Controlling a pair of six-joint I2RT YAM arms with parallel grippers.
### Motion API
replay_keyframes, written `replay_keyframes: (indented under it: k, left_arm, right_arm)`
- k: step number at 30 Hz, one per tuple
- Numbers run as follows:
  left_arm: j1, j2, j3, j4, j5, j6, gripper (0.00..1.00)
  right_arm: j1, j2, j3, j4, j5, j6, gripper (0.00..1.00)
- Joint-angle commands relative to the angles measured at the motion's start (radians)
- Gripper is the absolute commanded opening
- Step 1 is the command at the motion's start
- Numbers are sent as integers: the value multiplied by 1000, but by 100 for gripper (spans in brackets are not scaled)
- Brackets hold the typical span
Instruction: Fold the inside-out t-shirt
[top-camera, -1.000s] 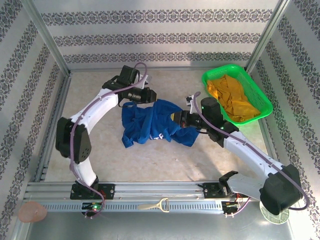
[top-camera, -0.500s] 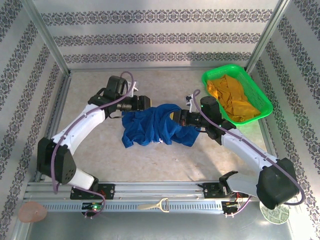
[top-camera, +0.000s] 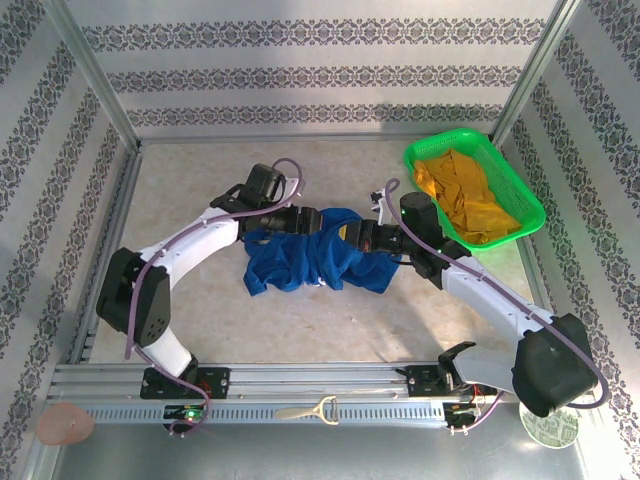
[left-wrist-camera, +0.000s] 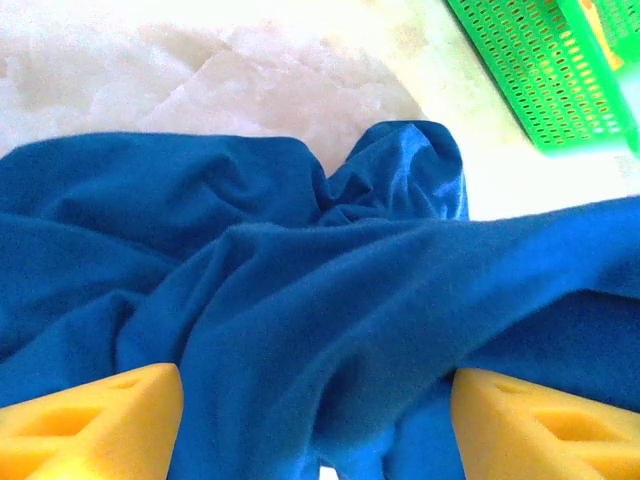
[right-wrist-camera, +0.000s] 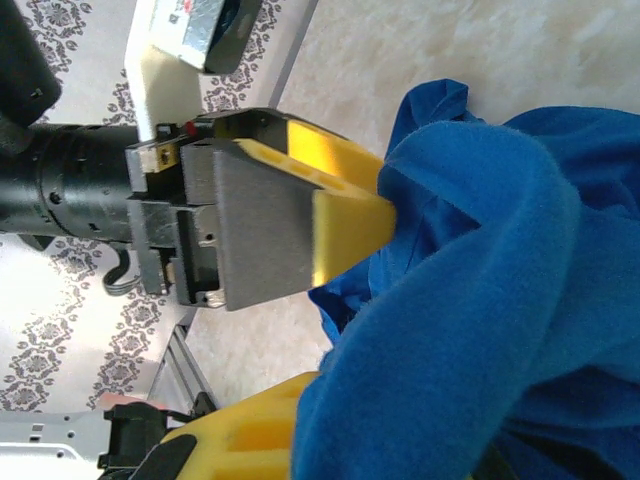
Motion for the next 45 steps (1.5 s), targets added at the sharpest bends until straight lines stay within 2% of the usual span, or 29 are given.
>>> replay_keyframes:
  k: [1,9,15,16,17,19,20,22,25,26,27,28,29,30,34,37,39,42,45]
  left_arm:
    - [-7,26,33,67,45,92,72]
    - [-21,94,37,114,135,123,73]
    - [-48,195,76,170,255,108,73]
    - [-49,206,79,186,277,99,70]
    - [-50,217,83,199,300,88,62]
    - [-47,218,83,215,320,62,38]
    - [-41,210,83,216,319,46,23]
    - [-25,168,61,237,315,-11,2]
    - [6,60,9,284,304,-109,0]
    - [14,24,-6,297,305,-140,0]
    - [20,-7,-16,303,307,-170,0]
    - [24,-28,-18,306,311,-195,0]
    - [24,-48,-21,308,314,-220,0]
    - [24,-64,-24,310,313,-245,0]
    - [23,-105,-47,338,304,-324,0]
    - [24,-118,-51,334,297,-326,0]
    - [23,-124,-50,322,287,-321,0]
    - [24,-130,-44,301,281,-301,0]
    - [24,-134,-41,280,272,-282,0]
  right_arm:
    - [-8,1,3,22,-9,7,0]
    - [-8,-10,3,18,0,9,0]
    - [-11,-17,3,9,5,7,0]
    - [-14,-16,2,9,5,5,0]
    - [-17,-16,0,7,5,5,0]
    - [-29,-14,-8,10,1,5,0]
    - [-35,-10,-13,13,0,3,0]
    - [-52,4,-25,13,12,2,0]
    - [-83,53,-33,-25,106,4,0]
    - [-91,72,-30,-52,169,11,12]
    - [-95,87,-18,-99,249,19,35]
    - [-96,94,-9,-132,309,27,50]
    - [-96,96,1,-161,362,46,60]
    - [-92,88,10,-177,398,69,65]
    - [-8,-25,52,-318,563,135,71]
    - [87,-126,74,-426,684,196,73]
    - [137,-170,72,-454,722,271,73]
    - [178,-194,35,-389,707,423,73]
    - [198,-164,15,-271,689,507,78]
